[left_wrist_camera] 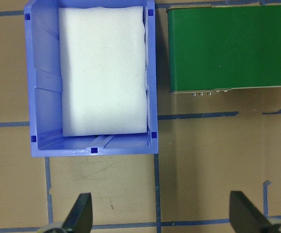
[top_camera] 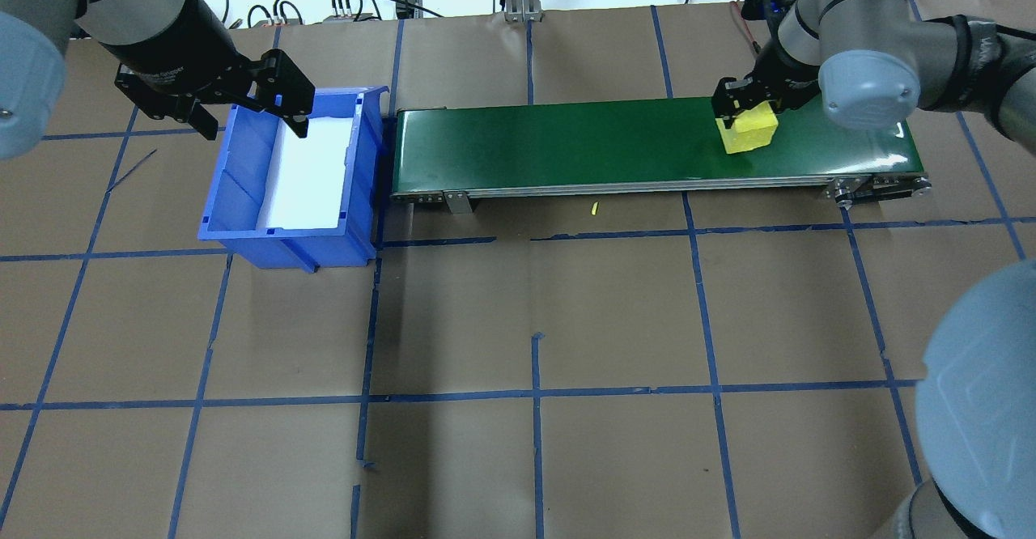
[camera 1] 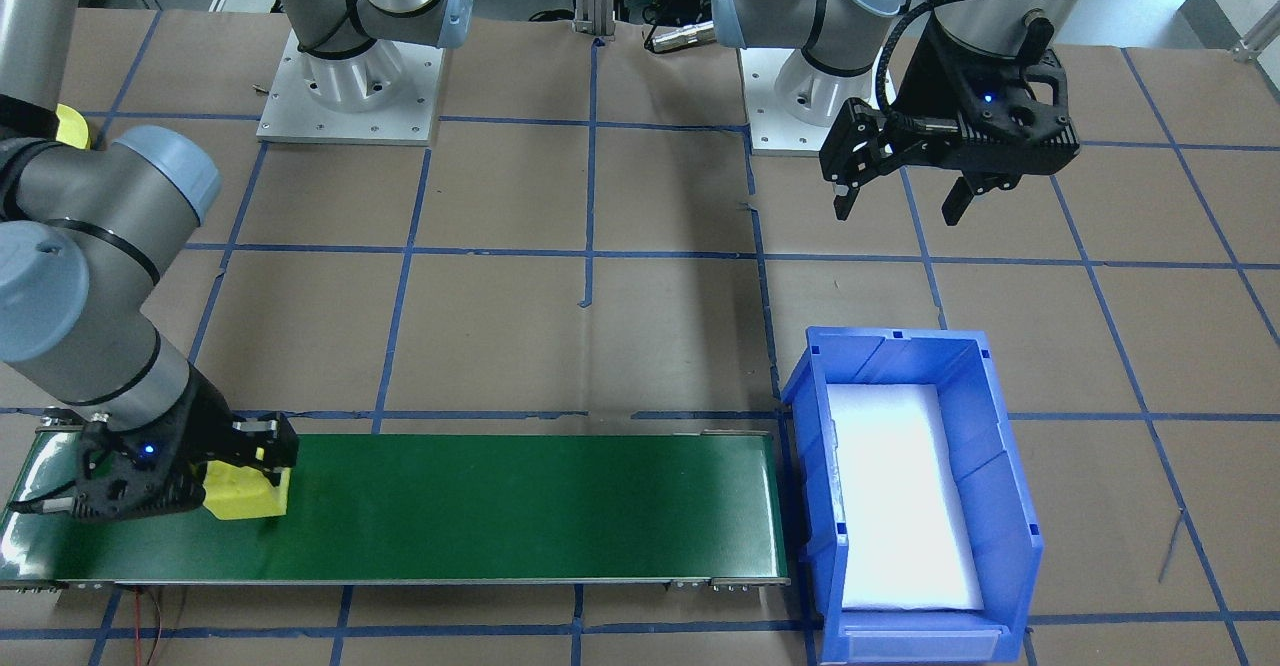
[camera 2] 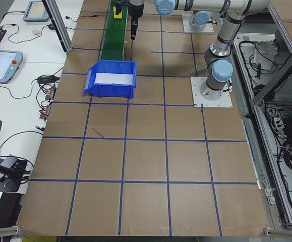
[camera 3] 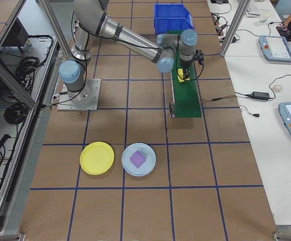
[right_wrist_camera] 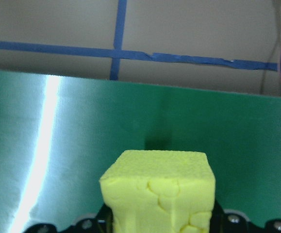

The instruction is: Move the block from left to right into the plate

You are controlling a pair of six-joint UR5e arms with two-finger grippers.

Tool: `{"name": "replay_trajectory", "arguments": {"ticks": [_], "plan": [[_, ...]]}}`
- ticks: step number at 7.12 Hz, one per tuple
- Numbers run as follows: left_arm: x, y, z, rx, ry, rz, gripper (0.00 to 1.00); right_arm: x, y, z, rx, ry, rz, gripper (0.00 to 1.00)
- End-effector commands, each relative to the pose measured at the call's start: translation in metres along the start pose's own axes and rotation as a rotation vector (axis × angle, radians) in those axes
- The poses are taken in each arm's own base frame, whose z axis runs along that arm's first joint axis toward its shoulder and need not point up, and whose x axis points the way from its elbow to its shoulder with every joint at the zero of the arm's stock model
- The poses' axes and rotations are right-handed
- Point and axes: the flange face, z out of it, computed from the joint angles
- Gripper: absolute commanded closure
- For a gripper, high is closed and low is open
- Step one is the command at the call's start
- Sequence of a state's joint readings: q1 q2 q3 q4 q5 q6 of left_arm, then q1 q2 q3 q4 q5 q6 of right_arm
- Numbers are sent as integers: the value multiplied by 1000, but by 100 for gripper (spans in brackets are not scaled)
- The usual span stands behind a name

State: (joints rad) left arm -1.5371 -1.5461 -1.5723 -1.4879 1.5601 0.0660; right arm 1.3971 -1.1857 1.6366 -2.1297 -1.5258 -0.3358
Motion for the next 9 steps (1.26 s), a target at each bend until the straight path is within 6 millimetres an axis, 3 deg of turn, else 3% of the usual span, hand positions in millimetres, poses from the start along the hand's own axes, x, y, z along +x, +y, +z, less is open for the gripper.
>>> {"name": "replay_trajectory", "arguments": {"ticks": [1,2,3,4,5,7,8,9], "plan": [[0,0,0,0,0,0,0,82,86,-65,-103,149,-43,70],[0,0,0,0,0,0,0,140,123,-84,-147,156,-63,71],[0,0,0,0,0,0,0,214,165,-93,-189,170,-69,72],[0,0,0,0,0,0,0,286,220,-98,-210,149,-48,72],[0,0,0,0,0,0,0,328,268,-96,-230,123,-25,74],[0,0,0,0,2,-2,0,372,364,-70,-270,34,83,78],[0,0,0,0,2,-2,0,379,415,-47,-268,-25,155,80],[0,0,0,0,4,-3,0,376,441,-29,-214,-77,196,80]]}}
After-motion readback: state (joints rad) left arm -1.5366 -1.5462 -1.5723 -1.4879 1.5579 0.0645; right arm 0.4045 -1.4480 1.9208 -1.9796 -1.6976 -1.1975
